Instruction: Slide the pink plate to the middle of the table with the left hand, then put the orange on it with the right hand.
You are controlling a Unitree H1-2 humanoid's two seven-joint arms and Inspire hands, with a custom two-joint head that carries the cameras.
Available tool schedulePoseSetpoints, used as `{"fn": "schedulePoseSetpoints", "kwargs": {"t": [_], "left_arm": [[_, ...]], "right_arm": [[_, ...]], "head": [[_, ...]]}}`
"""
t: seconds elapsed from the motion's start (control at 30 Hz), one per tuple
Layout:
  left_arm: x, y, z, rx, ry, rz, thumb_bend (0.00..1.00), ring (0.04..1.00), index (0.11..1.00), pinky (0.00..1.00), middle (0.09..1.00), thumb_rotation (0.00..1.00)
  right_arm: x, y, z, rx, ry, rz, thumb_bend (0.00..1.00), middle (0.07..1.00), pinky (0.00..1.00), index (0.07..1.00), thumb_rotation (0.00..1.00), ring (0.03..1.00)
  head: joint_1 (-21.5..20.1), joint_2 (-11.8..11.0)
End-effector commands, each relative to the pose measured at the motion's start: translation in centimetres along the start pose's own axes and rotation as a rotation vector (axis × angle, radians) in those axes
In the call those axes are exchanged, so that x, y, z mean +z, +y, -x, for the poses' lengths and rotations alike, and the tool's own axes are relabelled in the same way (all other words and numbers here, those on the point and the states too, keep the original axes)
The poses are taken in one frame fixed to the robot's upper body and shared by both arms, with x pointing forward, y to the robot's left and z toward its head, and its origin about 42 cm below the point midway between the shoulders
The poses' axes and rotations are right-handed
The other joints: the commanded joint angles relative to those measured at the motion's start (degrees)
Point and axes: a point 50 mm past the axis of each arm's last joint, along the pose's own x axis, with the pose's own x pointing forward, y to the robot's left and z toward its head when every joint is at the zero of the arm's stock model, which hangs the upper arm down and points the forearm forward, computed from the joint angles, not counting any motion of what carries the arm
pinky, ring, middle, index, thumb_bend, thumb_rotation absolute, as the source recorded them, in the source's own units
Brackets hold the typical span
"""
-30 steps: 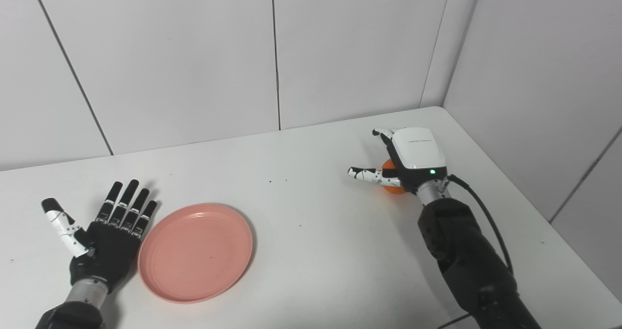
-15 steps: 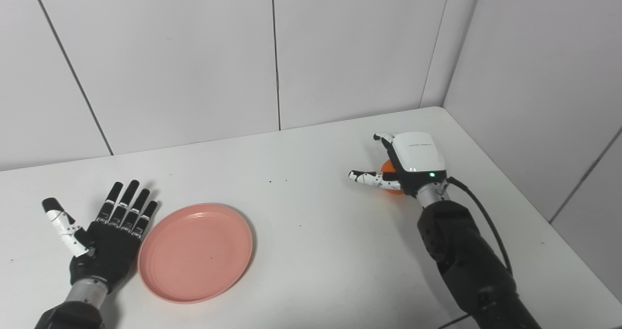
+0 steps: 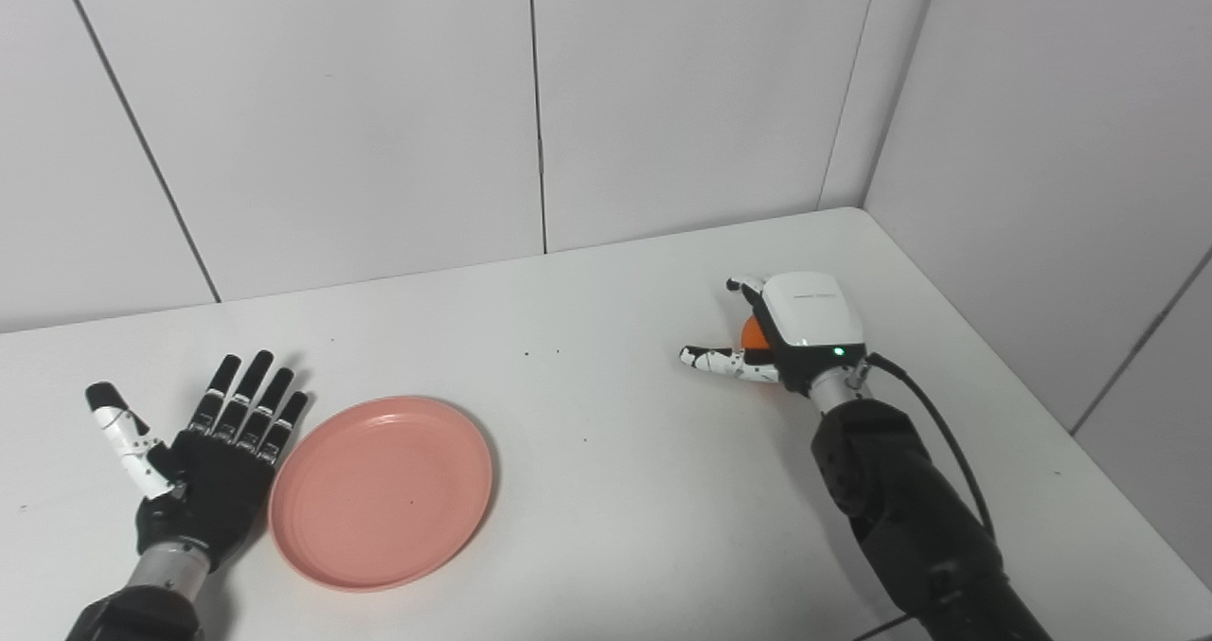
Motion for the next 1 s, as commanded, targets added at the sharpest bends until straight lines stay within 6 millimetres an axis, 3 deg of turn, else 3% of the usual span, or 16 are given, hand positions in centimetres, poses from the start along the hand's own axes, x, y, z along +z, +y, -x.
{"fn": "schedulePoseSetpoints", "kwargs": {"t": [0.0,0.33,0.53,0.6,0.7,0.77,0.87,0.93,0.97], "left_arm": [[-2.5,3.4,1.8,0.17,0.123,0.01,0.81,0.961,0.993,1.0,0.917,0.96],[-2.6,3.5,2.0,0.168,0.124,0.01,0.81,0.963,1.0,1.0,0.915,0.96],[-2.7,3.4,2.1,0.166,0.125,0.008,0.81,0.963,1.0,1.0,0.924,0.96],[-2.7,3.4,2.1,0.167,0.125,0.005,0.81,0.969,0.999,1.0,0.923,0.96],[-2.7,3.5,2.1,0.168,0.126,0.004,0.82,0.969,0.999,1.0,0.924,0.97],[-2.6,3.5,2.1,0.169,0.125,0.005,0.82,0.968,0.999,1.0,0.925,0.97],[-2.6,3.4,2.2,0.168,0.124,0.001,0.82,0.962,0.991,1.0,0.912,0.96],[-2.6,3.3,2.2,0.168,0.125,0.0,0.83,0.963,0.994,1.0,0.91,0.96],[-2.6,3.3,2.2,0.169,0.124,0.003,0.83,0.962,0.994,1.0,0.91,0.96]], "right_arm": [[-0.6,-2.6,-1.4,-0.079,0.016,0.031,0.84,0.785,0.81,0.785,1.0,0.795],[-0.6,-2.6,-1.5,-0.071,0.018,0.023,0.84,0.787,0.8,0.787,1.0,0.794],[-0.7,-2.4,-1.4,-0.064,0.027,0.017,0.86,0.785,0.74,0.782,1.0,0.774],[-0.6,-2.3,-1.3,-0.061,0.034,0.012,0.86,0.761,0.62,0.773,1.0,0.705],[-0.4,-2.3,-1.3,-0.053,0.043,-0.01,0.86,0.639,0.4,0.693,1.0,0.505],[-0.4,-2.3,-1.3,-0.045,0.048,-0.024,0.86,0.614,0.38,0.672,1.0,0.477],[-0.4,-2.1,-1.3,-0.04,0.048,-0.029,0.85,0.505,0.3,0.588,1.0,0.388],[-0.5,-1.8,-1.3,-0.037,0.049,-0.031,0.84,0.37,0.21,0.461,0.99,0.279],[-0.5,-1.6,-1.2,-0.034,0.047,-0.03,0.83,0.364,0.21,0.456,0.99,0.274]], "head": [[0.12,0.01],[0.21,0.18],[0.2,0.32],[0.2,0.35],[0.27,0.43],[0.26,0.48],[0.2,0.49],[0.2,0.49],[0.26,0.62]]}}
